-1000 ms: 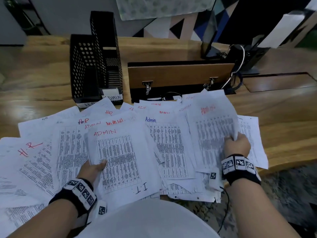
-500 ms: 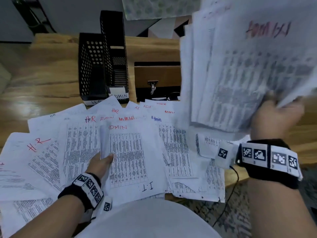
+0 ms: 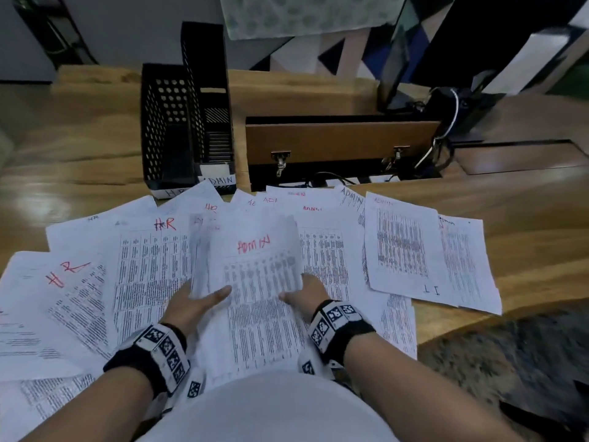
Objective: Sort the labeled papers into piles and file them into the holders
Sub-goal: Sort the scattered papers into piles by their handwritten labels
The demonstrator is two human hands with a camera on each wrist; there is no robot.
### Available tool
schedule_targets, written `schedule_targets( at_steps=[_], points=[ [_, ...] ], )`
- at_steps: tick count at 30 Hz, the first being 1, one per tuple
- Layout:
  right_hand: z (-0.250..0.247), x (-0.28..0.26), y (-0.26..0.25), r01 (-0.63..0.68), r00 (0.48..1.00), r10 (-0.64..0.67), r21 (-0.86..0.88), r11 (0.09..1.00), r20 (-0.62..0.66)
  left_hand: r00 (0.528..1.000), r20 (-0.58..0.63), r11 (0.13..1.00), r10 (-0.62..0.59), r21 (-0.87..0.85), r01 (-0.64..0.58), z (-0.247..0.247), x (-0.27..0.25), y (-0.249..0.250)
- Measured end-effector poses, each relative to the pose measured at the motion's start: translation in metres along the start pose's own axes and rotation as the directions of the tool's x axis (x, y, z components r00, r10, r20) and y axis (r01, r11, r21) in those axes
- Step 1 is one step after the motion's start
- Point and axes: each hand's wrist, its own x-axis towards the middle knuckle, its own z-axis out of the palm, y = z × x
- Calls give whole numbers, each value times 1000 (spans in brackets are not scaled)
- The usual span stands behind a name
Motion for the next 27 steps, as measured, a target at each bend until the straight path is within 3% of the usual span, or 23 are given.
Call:
schedule_targets(
  at_steps=[4,6,8,10,13,16,20,22,25,27],
  points=[
    [-10,1,-5,72,992,-63,-76,994,110,996,-63,997,67,39,-65,3,-1,-5],
    [-25,3,-7,147,987,-149,30,989,65,993,-90,997,81,10,-80,-1,-2,-3],
    [-52,6,-5,184,975,-152,206,961,-159,988,-129,996,85,14,-84,-5,-1,1],
    [-91,15,4,198,900,-85,227,953,-427,982,-162,995,99,43,-94,-9,1,3],
    [-162,35,37,-31,752,107,127,991,-651,979,-176,994,106,34,-101,-8,-3,7],
    [-212,45,68,-336,674,241,1,942,-699,976,-184,993,116,25,-113,3,-5,7],
    [-240,47,97,-535,688,289,-197,822,-666,975,-195,993,104,70,-92,20,-3,5],
    [-246,53,104,-517,722,299,-199,832,-624,978,-184,993,99,76,-86,29,-5,4],
    [-254,60,108,-381,792,302,-44,923,-531,978,-191,994,84,84,-69,42,-5,-1],
    [-264,63,110,-337,799,258,-49,940,-542,976,-202,994,86,90,-69,48,-5,-2]
  ],
)
